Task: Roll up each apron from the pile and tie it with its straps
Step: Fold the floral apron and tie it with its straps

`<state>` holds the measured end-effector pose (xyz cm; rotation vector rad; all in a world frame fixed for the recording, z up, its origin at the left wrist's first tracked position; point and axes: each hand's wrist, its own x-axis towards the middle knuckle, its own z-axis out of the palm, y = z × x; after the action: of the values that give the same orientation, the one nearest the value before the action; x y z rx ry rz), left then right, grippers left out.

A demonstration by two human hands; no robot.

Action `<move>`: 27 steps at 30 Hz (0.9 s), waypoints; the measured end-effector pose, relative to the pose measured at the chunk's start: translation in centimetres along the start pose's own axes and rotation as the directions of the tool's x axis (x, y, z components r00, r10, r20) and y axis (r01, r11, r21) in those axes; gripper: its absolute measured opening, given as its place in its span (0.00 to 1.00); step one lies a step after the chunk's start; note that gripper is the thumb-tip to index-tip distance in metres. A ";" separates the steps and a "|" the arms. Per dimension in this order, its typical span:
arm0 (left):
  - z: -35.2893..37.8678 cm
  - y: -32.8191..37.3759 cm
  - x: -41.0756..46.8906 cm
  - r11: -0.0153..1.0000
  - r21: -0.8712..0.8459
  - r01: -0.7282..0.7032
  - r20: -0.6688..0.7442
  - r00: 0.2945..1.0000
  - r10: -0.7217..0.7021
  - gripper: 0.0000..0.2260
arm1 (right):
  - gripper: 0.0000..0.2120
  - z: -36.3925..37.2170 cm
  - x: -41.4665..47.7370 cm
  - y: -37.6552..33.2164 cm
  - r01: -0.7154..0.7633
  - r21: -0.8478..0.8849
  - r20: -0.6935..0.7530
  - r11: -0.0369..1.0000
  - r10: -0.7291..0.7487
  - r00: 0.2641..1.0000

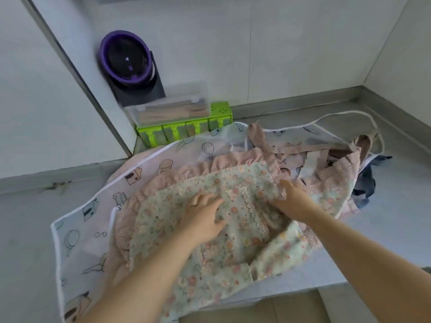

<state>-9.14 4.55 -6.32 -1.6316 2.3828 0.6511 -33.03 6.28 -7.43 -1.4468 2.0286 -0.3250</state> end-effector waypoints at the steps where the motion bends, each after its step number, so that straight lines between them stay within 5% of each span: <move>1: 0.5 -0.7 0.1 1.000 0.008 0.009 0.033 0.999 -0.010 0.30 | 0.34 0.6 0.4 0.3 -0.020 -0.004 -0.015 1.000 0.020 1.000; 9: 2.6 -3.0 1.1 0.999 -0.048 0.012 0.082 0.997 -0.008 0.35 | 0.38 1.2 3.5 0.9 -0.098 -0.022 -0.124 0.995 0.095 0.988; 12: 2.0 -2.7 1.3 0.996 -0.083 0.030 0.085 0.996 -0.023 0.37 | 0.27 0.9 2.8 0.3 -0.084 0.035 -0.198 0.996 0.089 0.976; 15: 0.4 -1.6 1.4 0.981 -0.189 0.039 0.069 0.997 -0.027 0.40 | 0.16 -0.1 0.9 -1.0 0.080 0.012 -0.391 0.997 -0.069 0.918; 18: -2.8 1.2 1.3 0.976 -0.104 -0.193 -0.134 0.975 0.179 0.45 | 0.11 -2.6 -1.8 -3.5 0.285 -0.033 -0.456 0.958 -0.268 0.849; 21: -7.3 4.7 1.0 0.889 0.014 -0.458 -0.323 0.839 0.438 0.47 | 0.10 -6.4 -4.5 -6.6 0.527 -0.109 -0.438 0.843 -0.516 0.736; 23: -10.6 6.9 0.5 0.831 0.038 -0.555 -0.411 0.750 0.519 0.40 | 0.11 -9.2 -6.2 -8.4 0.609 -0.109 -0.450 0.786 -0.585 0.674; 27: -16.1 8.3 -0.9 0.805 0.005 -0.593 -0.559 0.666 0.494 0.09 | 0.16 -13.8 -8.6 -10.1 0.667 0.042 -0.540 0.744 -0.545 0.641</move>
<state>-14.88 0.55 10.35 -1.2405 3.3972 0.5465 -31.93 8.35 11.53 -2.0108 1.6772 -1.3165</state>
